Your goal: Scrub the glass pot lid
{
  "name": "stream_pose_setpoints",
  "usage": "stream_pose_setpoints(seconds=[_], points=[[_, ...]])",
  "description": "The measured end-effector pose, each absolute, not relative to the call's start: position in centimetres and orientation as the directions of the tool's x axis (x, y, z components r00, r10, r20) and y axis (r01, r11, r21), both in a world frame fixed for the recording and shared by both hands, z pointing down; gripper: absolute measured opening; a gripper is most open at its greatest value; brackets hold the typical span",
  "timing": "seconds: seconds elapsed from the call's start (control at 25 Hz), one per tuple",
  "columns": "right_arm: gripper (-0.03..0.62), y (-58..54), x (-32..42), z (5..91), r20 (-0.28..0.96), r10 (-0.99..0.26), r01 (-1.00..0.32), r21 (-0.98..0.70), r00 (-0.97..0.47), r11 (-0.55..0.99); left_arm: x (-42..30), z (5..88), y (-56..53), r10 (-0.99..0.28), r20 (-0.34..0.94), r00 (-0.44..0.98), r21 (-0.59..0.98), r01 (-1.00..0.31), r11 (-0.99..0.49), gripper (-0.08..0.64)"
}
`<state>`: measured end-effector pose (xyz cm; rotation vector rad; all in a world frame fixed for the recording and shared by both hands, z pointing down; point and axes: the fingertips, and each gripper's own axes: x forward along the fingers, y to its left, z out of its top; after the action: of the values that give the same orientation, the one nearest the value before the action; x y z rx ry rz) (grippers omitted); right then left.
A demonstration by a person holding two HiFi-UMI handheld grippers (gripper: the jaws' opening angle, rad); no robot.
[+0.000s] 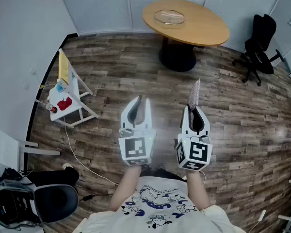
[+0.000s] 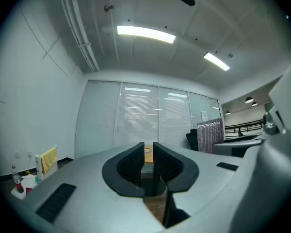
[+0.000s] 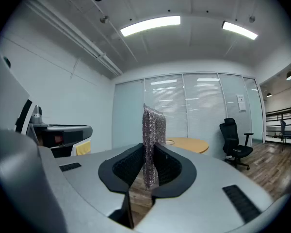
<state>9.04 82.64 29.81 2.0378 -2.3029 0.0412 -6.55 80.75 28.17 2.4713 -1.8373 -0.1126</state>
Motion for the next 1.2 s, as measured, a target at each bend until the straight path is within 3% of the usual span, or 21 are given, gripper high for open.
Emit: stream_pose_setpoints(seconds=[1.2], points=[[0.074,82.7,14.4,31.6,0.101,-0.982,-0.987,-0.009,-0.163,0.162,-4.0,29.9,81.7,-0.98,0.001,0.197,0.062,-0.979,-0.196,0.063]])
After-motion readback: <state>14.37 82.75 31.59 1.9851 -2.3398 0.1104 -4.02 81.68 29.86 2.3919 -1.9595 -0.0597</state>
